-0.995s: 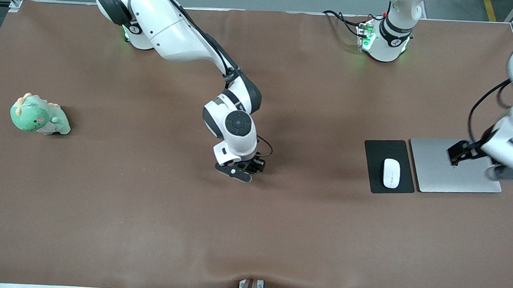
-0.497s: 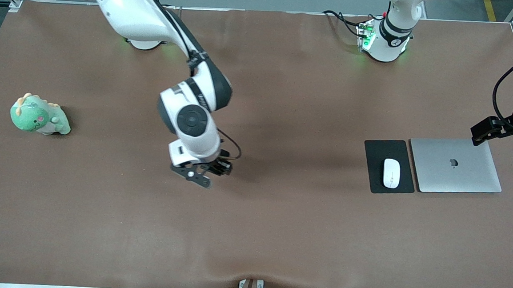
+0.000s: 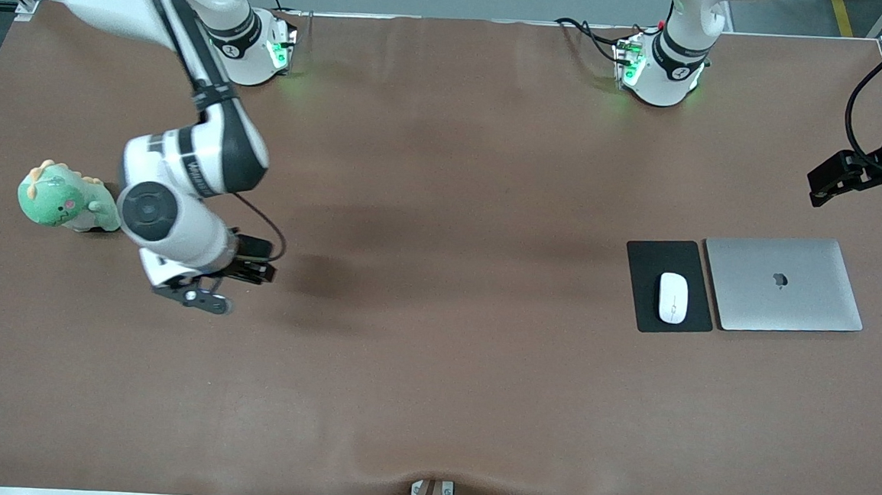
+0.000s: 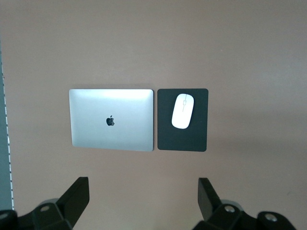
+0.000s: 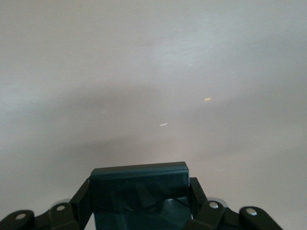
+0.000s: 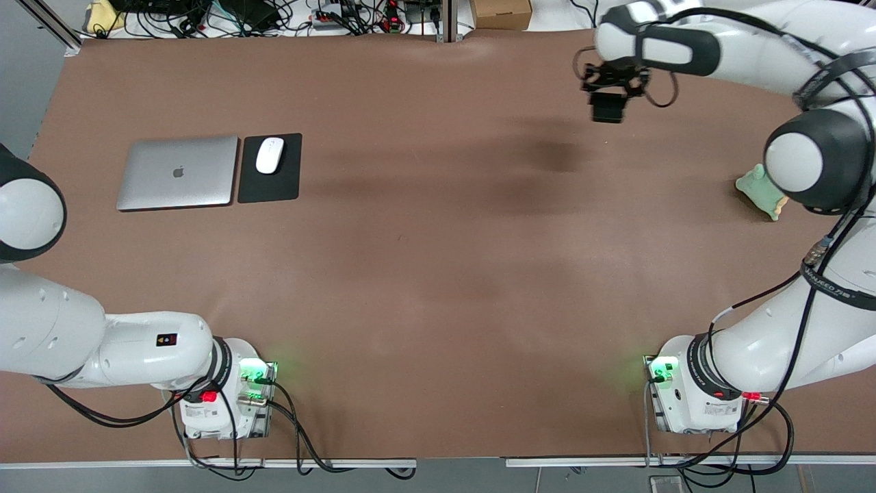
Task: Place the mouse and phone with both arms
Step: 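Carry the black phone with the right gripper toward the green toy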
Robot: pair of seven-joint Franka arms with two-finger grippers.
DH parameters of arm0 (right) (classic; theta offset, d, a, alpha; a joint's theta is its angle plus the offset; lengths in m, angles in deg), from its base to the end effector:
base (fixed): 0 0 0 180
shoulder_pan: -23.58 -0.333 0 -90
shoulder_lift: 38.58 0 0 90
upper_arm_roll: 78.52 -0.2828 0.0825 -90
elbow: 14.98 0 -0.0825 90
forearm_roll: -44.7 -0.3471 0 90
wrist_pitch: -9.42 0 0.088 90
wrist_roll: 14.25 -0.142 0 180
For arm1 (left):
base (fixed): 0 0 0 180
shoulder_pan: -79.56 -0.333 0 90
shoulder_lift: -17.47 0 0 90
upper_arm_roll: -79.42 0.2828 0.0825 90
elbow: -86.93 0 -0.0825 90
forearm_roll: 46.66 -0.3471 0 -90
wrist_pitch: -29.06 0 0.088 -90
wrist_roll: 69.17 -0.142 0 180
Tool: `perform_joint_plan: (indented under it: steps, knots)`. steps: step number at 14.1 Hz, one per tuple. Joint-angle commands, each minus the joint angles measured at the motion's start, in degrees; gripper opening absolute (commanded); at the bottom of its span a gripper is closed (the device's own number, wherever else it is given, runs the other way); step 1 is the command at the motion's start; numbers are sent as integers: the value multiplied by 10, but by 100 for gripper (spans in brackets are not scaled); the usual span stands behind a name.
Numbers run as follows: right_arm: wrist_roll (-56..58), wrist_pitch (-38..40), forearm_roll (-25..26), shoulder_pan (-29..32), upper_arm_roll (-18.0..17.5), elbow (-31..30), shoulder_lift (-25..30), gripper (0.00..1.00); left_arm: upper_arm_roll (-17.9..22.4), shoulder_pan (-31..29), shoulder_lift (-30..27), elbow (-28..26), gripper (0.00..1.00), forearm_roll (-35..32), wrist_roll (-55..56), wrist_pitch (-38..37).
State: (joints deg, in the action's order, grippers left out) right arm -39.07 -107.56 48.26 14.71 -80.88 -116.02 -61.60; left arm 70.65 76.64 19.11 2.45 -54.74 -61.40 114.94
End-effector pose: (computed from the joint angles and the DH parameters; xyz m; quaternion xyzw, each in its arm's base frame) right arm 0.5802 0.1085 0.2834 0.9926 -0.1035 -0.0527 0.0367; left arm 0.5180 -0.0311 0.5783 -0.9974 -0.0217 -0.0062 0.0679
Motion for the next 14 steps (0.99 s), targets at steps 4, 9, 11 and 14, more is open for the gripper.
perform_joint_plan:
  steps: [4,9,11,14]
  knots:
    - [195,-67,0,141,-12,-92,27,0,7,1,-9,-6,100,36,-3,-18]
    - [258,-168,0,215,-12,-169,25,0,6,1,-9,-7,100,39,-1,-18]
    - [278,-194,0,225,-12,-185,24,0,6,-1,-10,-9,100,39,-2,-19]
    - [283,-242,5,249,-11,-209,17,0,5,-1,-16,-9,100,39,-2,-20]
